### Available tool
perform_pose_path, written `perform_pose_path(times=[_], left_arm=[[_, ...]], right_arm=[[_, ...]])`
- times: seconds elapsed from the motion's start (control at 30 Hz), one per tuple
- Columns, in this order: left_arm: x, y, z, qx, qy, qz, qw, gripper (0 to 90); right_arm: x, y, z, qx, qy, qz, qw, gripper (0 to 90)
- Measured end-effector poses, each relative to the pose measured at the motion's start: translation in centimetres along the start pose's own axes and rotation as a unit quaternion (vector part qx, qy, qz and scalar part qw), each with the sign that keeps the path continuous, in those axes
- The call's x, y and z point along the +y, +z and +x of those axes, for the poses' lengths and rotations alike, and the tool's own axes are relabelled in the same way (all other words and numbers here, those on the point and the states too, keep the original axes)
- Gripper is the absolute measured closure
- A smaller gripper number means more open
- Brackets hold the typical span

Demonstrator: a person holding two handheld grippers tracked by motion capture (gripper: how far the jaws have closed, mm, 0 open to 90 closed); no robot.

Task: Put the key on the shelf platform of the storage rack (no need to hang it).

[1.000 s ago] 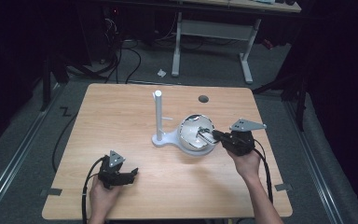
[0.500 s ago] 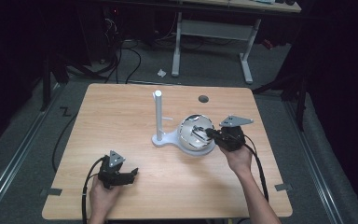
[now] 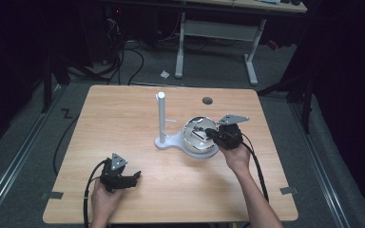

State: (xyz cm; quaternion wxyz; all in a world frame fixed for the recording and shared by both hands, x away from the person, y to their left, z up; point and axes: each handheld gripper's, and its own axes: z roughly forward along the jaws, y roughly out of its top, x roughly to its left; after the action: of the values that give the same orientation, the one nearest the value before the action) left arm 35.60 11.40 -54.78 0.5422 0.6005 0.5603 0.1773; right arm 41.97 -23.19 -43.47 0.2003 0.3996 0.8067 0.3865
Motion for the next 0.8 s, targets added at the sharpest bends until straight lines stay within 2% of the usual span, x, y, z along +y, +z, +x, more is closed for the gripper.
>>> perform_pose_path(times=[0.2, 0.5, 0.67, 0.8], left_arm=[[0.0, 0.0, 0.0, 0.0, 0.0, 0.0, 1.0, 19.0], [0.0, 0.0, 0.0, 0.0, 0.0, 0.0, 1.0, 19.0], [0.0, 0.0, 0.0, 0.0, 0.0, -0.001, 1.0, 19.0], [0.0, 0.0, 0.0, 0.0, -0.001, 0.0, 1.0, 18.9]], right_arm=[[0.0, 1.2, -0.1, 0.002, 0.008, 0.006, 0.9999, 87.8], [0.1, 2.7, 0.4, 0.003, 0.006, 0.011, 0.9999, 87.1], [-0.1, 3.2, 0.1, 0.01, 0.024, 0.012, 0.9996, 73.0], [-0.2, 2.5, 0.3, 0.004, 0.017, 0.011, 0.9998, 67.2]])
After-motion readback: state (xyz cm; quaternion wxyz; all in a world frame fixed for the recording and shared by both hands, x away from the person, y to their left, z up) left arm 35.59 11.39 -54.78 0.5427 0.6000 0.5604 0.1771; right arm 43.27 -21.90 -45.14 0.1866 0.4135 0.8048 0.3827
